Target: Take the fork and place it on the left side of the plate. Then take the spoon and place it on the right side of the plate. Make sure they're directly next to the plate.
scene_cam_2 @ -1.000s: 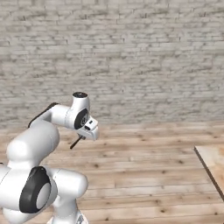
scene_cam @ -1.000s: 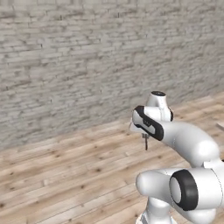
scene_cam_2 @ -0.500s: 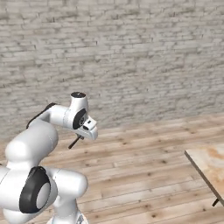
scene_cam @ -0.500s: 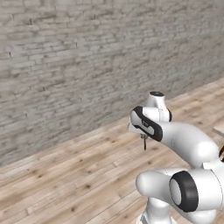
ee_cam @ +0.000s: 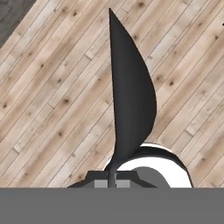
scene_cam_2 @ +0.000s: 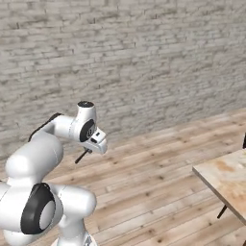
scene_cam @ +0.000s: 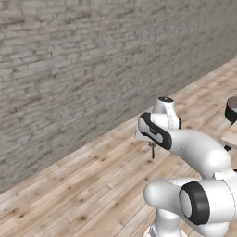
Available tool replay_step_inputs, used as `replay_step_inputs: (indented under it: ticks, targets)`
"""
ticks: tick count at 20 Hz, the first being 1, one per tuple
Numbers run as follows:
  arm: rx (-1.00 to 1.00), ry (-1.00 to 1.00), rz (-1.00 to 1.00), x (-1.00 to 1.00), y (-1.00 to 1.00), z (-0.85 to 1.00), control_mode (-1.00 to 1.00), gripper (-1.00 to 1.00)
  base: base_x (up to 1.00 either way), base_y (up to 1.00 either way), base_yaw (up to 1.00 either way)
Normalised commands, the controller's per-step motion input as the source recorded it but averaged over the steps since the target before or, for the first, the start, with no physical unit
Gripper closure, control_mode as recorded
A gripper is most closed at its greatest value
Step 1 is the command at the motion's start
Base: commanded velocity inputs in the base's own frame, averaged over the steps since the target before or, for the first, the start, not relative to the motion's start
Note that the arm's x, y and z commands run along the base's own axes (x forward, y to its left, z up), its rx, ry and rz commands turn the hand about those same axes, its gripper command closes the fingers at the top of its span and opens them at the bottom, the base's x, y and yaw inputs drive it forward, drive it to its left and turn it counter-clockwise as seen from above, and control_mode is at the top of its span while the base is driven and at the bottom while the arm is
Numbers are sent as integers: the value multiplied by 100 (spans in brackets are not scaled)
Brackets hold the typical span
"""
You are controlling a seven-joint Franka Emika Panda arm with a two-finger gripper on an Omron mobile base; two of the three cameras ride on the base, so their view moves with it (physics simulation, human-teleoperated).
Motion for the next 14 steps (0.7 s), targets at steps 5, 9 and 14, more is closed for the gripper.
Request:
replay_step_inputs:
  ticks: [5, 9, 14]
  targets:
    - [0, 0, 0, 0, 0, 0, 100, 100, 66, 9, -34]
    - [0, 0, 0, 0, 0, 0, 100, 100, 70, 9, -30]
    - [0, 0, 0, 0, 0, 0, 100, 100, 75, 8, -25]
